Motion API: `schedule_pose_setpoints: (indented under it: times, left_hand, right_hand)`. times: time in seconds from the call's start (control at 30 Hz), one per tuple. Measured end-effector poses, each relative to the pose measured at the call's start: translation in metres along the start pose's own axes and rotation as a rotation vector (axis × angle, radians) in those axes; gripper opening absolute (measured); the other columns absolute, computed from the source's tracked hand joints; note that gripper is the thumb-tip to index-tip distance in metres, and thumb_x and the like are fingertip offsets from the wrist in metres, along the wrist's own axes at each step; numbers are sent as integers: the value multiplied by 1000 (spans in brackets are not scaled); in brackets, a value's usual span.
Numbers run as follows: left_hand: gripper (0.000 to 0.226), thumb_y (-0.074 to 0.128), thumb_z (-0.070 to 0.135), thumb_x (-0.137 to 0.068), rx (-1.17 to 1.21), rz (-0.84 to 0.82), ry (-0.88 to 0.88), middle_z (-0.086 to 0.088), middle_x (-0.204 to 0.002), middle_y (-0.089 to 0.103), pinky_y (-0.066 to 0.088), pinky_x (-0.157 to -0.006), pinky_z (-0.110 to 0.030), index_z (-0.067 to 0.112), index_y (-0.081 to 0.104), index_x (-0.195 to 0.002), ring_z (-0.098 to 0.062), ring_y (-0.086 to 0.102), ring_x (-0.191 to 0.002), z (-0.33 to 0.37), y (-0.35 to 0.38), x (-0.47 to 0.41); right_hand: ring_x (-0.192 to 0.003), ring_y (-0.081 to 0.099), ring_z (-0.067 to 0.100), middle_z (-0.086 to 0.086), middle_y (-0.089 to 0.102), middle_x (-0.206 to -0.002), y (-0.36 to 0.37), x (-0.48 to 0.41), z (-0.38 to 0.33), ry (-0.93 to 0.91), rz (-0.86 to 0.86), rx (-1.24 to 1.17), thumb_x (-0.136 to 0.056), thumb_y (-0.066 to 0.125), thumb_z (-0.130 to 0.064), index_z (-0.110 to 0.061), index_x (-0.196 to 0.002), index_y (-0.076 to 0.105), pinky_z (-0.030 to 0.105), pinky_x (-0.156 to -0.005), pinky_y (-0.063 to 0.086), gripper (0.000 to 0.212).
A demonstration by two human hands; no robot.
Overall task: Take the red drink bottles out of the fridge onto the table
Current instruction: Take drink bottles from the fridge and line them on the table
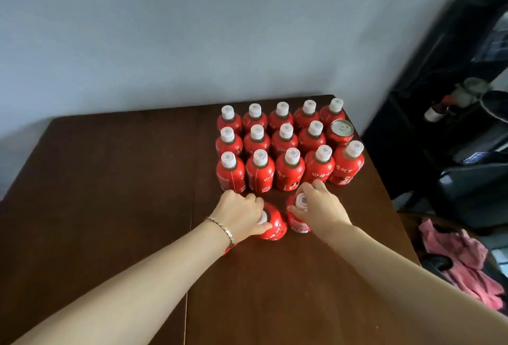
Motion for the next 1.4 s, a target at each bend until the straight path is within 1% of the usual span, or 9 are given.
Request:
schedule_pose_setpoints:
  times: [0.2,0.33,0.4,0.5,0.7,0.8,0.9,1.1,1.4]
  left_hand:
    - [54,76,67,-50,34,76,53,5,-38,46,18,-45,-17,17,56,-46,-14,41,-25,-15,15,-29]
    - [50,71,66,-58,69,125,81,6,-42,49,25,-41,-16,18,59,-52,-14,44,-28,-18,26,-24]
    - [48,63,65,-66,82,149,61,6,-44,51,30,-39,-16,19,62,-56,-14,48,-30,-21,32,-21]
    - [47,66,64,-64,90,157,29,5,-45,53,34,-37,-17,17,65,-61,-14,50,-30,-23,34,-16]
    - [58,63,72,-53,184,170,-129,2,-46,52,28,-36,-20,14,59,-60,-17,47,-31,-43,31,-11]
    - [62,66,68,-61,270,94,-267,-1,-75,64,33,-43,-25,13,63,-90,-19,61,-53,-48,29,-7]
    - [59,67,51,-78,598,-47,-552,-1,-116,51,48,-71,-28,19,48,-123,-19,59,-98,-50,41,9]
    - [64,50,59,-85,1448,-137,-1301,-5,-138,46,46,-99,-42,21,41,-135,-25,48,-122,-50,77,43]
    - [63,58,49,-86,2036,-22,-1412,-9,-136,43,55,-83,-53,25,37,-141,-35,53,-116,-34,84,19]
  right_hand:
    - [-101,54,34,13,47,-115,4,-43,8,101,134,-52,-87,62,-31,-7,-117,53,35,-79,43,39]
    - [-94,53,32,13,53,-111,14,-16,-14,-235,420,190,-50,85,-19,-9,-117,57,40,-72,53,74]
    - [-107,55,26,7,47,-128,34,-10,-26,-331,211,142,-58,84,-23,-13,-136,39,34,-77,56,91]
    - [-127,47,18,-4,22,-150,64,-20,-27,-168,-70,24,-79,69,-42,-24,-151,7,29,-88,49,96]
    - [-110,59,23,-3,51,-131,84,-28,-26,97,55,-349,-71,74,-47,-25,-138,32,33,-85,47,82]
    - [-115,57,20,-4,51,-132,92,-23,-26,155,121,-569,-70,78,-41,-24,-135,35,30,-91,46,80]
    - [-123,51,19,2,48,-136,106,-16,-24,212,123,-726,-73,78,-23,-17,-139,35,27,-98,42,78]
    - [-110,61,23,8,55,-128,124,-14,-28,530,-136,-1520,-82,72,-19,-15,-138,37,36,-94,52,66]
    - [-100,65,19,5,62,-116,107,-29,-29,479,-144,-1506,-90,63,-20,-15,-124,47,29,-82,54,39]
Point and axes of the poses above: each hand's wrist, its own x-axis away from the middle knuckle, its own y-axis out of the palm, z = x × y, the point moved 4 cm from there along -x, towards the middle knuckle
